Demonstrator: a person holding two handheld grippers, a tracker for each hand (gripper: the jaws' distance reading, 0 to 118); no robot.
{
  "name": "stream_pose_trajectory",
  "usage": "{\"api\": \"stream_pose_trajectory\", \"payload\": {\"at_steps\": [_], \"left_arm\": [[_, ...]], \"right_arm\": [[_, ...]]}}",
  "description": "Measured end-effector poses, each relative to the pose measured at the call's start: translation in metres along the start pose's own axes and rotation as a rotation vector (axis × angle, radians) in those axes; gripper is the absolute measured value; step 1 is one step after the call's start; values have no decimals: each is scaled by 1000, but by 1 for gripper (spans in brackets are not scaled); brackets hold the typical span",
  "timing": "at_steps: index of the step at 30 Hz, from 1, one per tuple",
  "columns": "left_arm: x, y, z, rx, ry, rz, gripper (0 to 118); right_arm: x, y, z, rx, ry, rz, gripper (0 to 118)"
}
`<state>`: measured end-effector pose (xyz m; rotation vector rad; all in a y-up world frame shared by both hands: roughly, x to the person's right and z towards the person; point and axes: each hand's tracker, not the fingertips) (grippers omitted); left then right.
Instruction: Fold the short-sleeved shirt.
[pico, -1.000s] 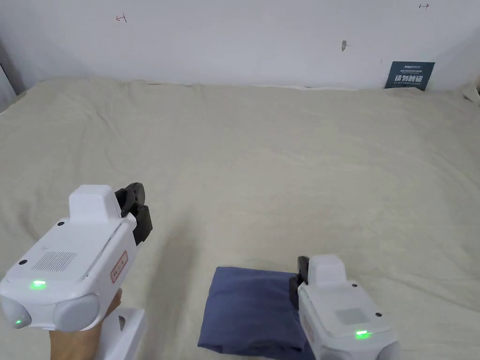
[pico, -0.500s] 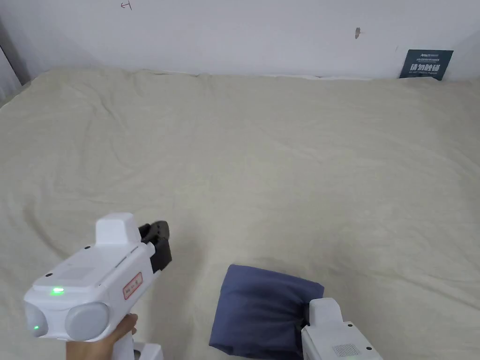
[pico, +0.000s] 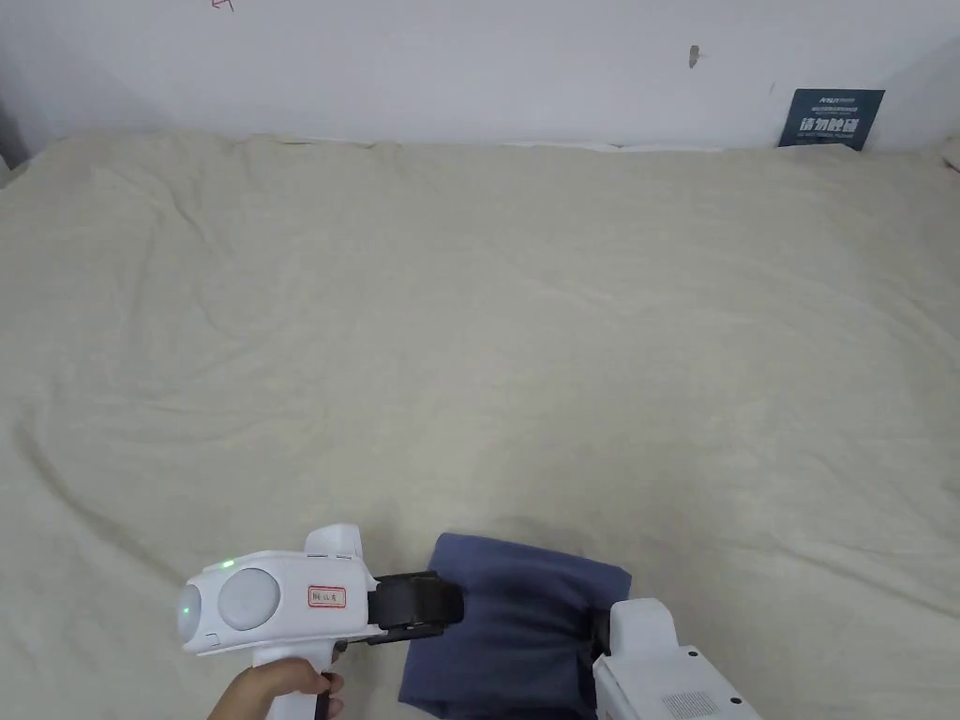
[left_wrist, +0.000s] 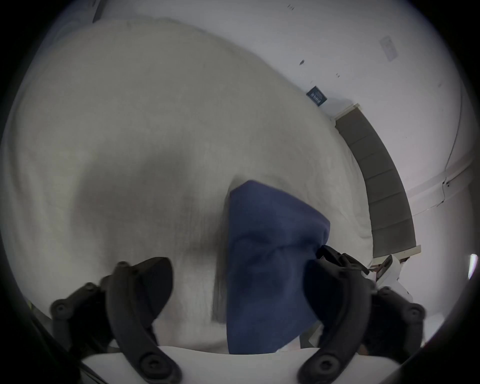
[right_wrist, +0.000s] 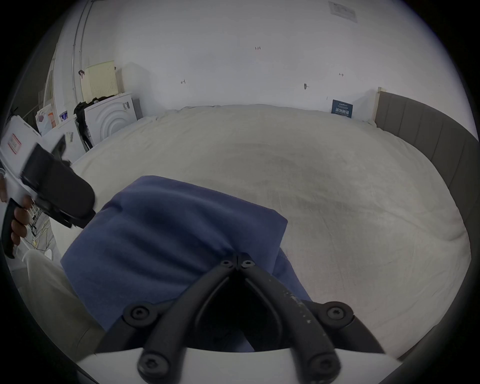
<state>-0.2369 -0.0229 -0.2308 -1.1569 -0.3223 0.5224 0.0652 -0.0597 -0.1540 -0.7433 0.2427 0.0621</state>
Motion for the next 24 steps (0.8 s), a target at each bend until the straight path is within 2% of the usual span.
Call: {"api": "stream_pose_trajectory", "payload": {"at_steps": [4, 6, 8, 10, 14, 18, 24], "left_arm": [[-3, -1, -12, -61, -99, 39, 48], [-6, -2, -22, -72, -93, 10, 39], [-7, -2, -27, -62, -77, -22, 26], [-5, -3, -28, -63, -89, -4, 17], [8, -12, -19, -12, -42, -59, 13], [6, -3, 2, 50, -57, -21, 12], [-30, 40, 53, 129, 39, -72, 12]], "right_arm": [[2, 0, 0, -1, 9, -7, 1], [3, 0, 0, -4, 14, -12, 1], [4, 1, 1, -6, 22, -14, 1], [5, 4, 2, -10, 28, -7, 1], [4, 16, 11, -14, 35, 27, 2], [6, 39, 29, 48, 46, 31, 2], [3, 80, 39, 124, 35, 67, 2]]}}
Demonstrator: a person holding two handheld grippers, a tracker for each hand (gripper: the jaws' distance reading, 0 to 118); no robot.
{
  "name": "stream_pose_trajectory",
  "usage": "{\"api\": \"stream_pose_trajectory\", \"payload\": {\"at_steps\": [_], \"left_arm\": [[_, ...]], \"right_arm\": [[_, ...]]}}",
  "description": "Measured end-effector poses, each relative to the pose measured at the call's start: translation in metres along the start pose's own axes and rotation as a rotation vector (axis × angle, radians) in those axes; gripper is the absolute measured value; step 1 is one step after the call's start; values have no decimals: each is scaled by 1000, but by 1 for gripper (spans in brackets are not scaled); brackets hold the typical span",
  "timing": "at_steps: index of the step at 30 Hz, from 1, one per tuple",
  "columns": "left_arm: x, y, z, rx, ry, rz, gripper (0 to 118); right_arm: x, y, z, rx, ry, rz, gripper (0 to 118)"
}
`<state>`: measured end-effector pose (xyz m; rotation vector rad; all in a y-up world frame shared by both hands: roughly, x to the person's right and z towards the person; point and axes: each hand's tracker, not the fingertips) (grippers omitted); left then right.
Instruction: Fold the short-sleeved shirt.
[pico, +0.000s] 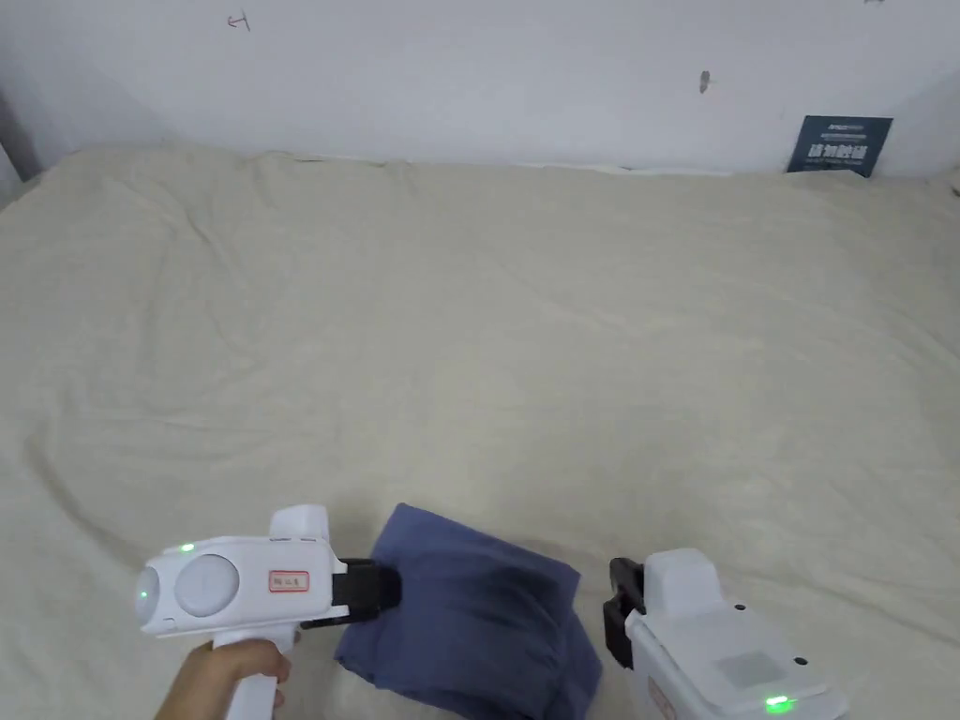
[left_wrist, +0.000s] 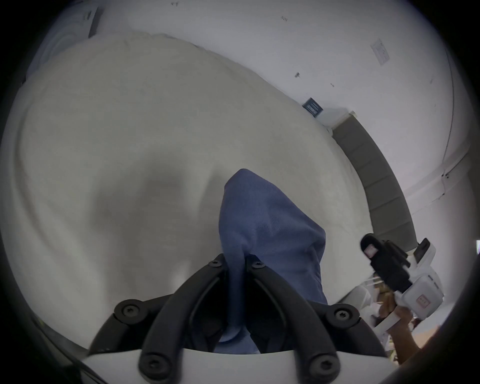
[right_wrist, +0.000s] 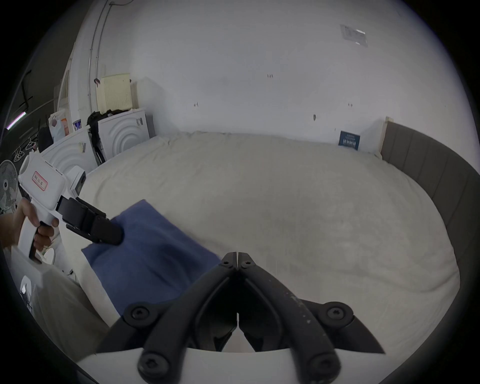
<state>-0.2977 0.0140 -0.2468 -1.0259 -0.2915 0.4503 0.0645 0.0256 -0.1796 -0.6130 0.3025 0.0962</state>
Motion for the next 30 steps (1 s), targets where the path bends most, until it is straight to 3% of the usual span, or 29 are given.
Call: {"api": "stream_pose_trajectory", "payload": {"at_steps": [11, 18, 27, 28, 29, 30], "left_arm": [[-172, 79, 133, 157, 416, 78, 12], [-280, 112, 181, 151, 614, 149, 12], [-304, 116, 155, 92, 681, 174, 13], [-302, 115, 154, 94, 689, 171, 21], [-300, 114, 156, 101, 688, 182, 39], [-301, 119, 155, 104, 683, 201, 68]], "right_arm": [[-27, 50, -31, 57, 5, -29, 2], [-51, 66, -64, 47, 22, -20, 2], [-60, 73, -78, 13, 25, -7, 2], [-57, 73, -78, 12, 24, -10, 2], [-54, 73, -76, 14, 23, -14, 2], [-52, 75, -73, 19, 21, -18, 2]]}}
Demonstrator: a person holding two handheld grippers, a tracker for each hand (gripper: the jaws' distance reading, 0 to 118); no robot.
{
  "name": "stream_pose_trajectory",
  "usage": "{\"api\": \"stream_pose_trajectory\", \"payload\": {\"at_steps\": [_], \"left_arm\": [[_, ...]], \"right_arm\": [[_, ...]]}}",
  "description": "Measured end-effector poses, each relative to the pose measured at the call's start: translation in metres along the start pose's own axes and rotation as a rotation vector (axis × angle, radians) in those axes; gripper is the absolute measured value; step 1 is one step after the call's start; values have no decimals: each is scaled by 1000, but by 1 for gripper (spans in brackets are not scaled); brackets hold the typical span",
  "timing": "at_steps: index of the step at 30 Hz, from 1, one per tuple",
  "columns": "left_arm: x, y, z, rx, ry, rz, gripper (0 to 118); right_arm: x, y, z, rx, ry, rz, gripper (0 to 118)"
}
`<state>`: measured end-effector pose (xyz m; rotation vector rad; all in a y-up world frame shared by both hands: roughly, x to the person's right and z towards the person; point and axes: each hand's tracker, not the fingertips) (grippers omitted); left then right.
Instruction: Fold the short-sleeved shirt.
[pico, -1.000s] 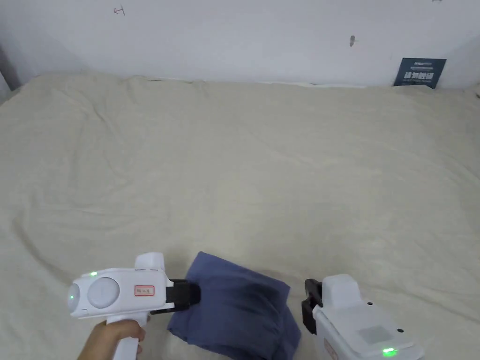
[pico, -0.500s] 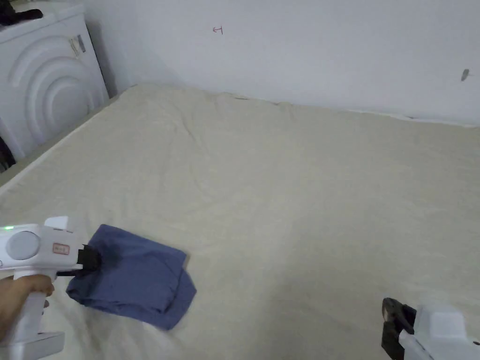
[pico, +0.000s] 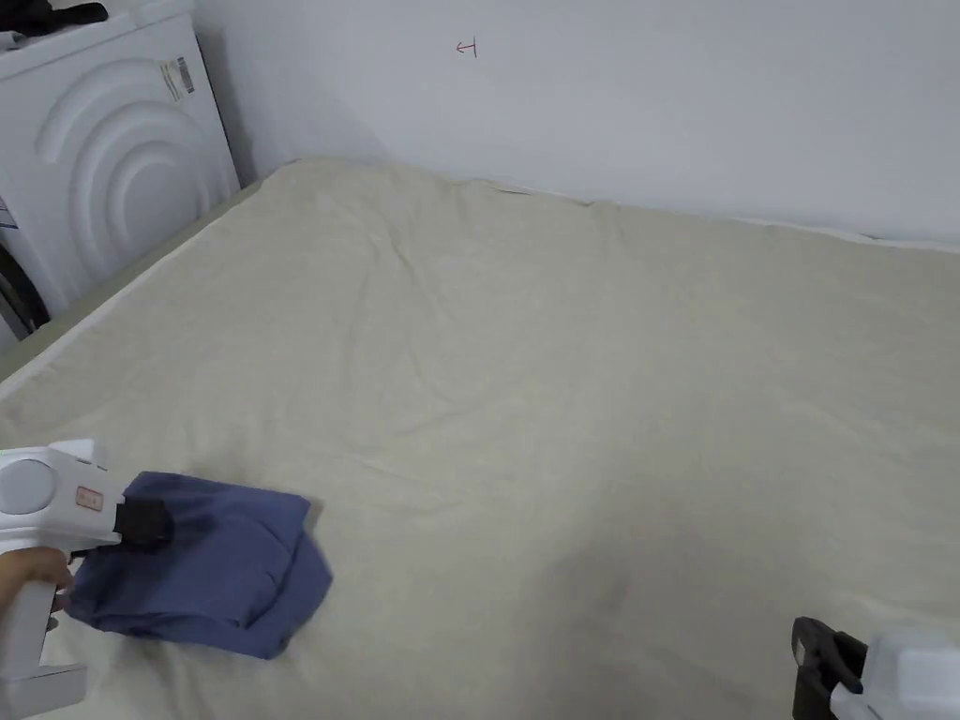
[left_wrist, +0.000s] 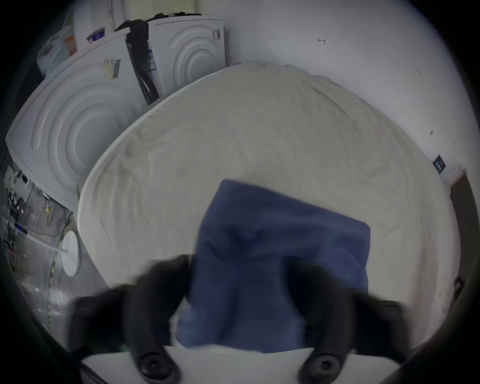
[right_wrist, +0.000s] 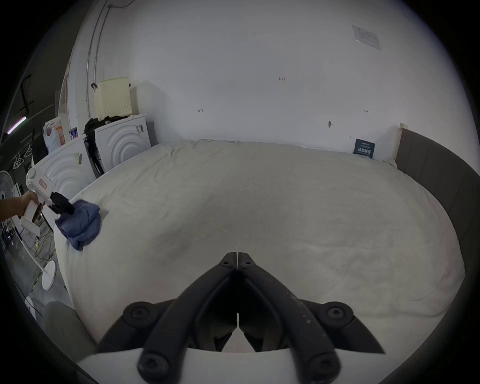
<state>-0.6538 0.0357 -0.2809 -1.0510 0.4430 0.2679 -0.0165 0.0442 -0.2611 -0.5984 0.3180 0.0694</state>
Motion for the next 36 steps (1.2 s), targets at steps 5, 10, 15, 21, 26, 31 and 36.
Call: {"api": "stream_pose_trajectory", "payload": {"at_steps": [5, 10, 15, 21, 26, 31, 36], "left_arm": [[25, -3, 47, 168, -14, 39, 113], [63, -7, 115, 320, -34, 5, 112], [132, -38, 212, 556, -74, -125, 112], [212, -89, 298, 813, -140, -221, 112], [261, -122, 314, 968, -234, -230, 112], [311, -159, 317, 1025, -299, -230, 104], [336, -184, 307, 1058, -357, -247, 65]], "right_arm": [[14, 12, 21, 47, -9, -28, 2], [27, 29, 55, 132, -22, -16, 2], [40, 51, 102, 222, -29, -19, 2], [58, 68, 157, 349, -89, 15, 2], [71, 72, 195, 434, -183, 54, 2], [82, 71, 222, 483, -258, 53, 2], [94, 64, 238, 515, -287, 22, 2]]}}
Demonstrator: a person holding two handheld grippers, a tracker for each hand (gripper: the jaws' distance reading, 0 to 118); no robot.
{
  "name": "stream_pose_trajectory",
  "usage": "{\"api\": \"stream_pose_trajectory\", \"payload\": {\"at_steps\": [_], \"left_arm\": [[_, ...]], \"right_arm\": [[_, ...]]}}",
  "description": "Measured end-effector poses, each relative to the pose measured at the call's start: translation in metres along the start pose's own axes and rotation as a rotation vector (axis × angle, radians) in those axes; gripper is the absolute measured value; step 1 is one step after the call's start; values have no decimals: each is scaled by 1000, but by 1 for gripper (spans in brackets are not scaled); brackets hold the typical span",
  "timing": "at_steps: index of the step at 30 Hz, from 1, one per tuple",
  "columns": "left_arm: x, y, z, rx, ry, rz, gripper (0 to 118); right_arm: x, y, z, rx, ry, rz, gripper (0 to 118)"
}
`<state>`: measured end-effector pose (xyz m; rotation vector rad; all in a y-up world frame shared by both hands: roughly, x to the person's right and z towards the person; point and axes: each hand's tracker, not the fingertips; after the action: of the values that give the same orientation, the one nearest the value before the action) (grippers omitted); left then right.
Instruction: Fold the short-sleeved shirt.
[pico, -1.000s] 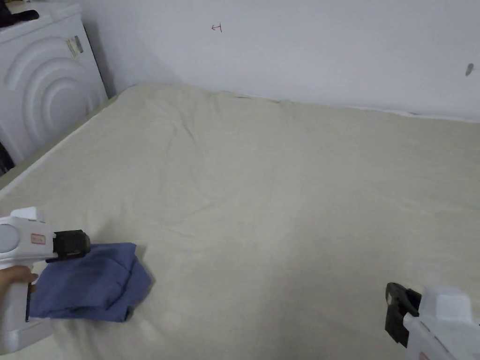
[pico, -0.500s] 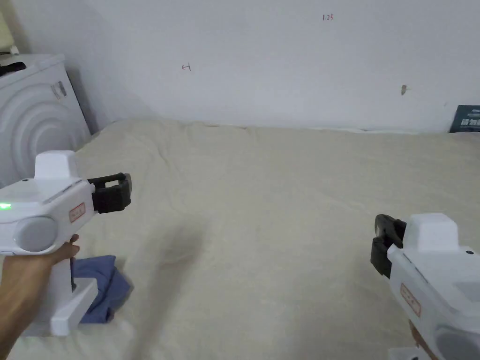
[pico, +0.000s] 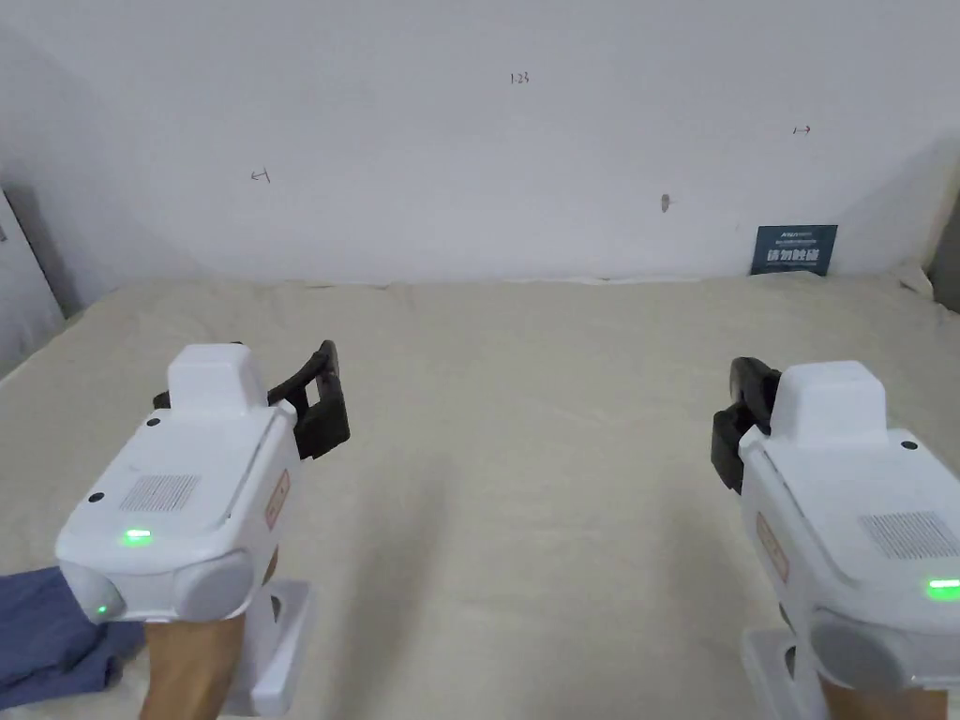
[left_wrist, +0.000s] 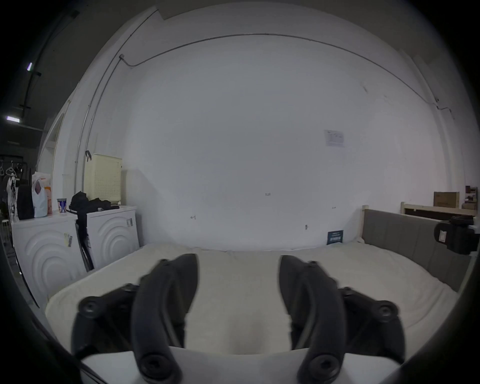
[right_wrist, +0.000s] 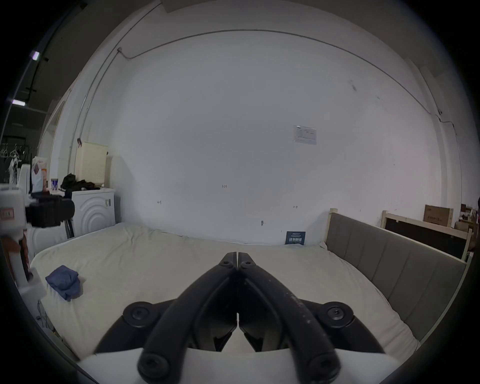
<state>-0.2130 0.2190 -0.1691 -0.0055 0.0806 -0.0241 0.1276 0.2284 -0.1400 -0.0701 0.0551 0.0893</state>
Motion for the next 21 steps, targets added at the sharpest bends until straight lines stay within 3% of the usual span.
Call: {"api": "stream_pose_trajectory", "payload": {"at_steps": [4, 21], "left_arm": [[14, -9, 7, 12, -40, 84, 1], [39, -12, 26, -1, -81, 41, 0]], "right_arm": [[7, -4, 4, 1, -19, 4, 2], [13, -7, 8, 2, -27, -7, 2]]}}
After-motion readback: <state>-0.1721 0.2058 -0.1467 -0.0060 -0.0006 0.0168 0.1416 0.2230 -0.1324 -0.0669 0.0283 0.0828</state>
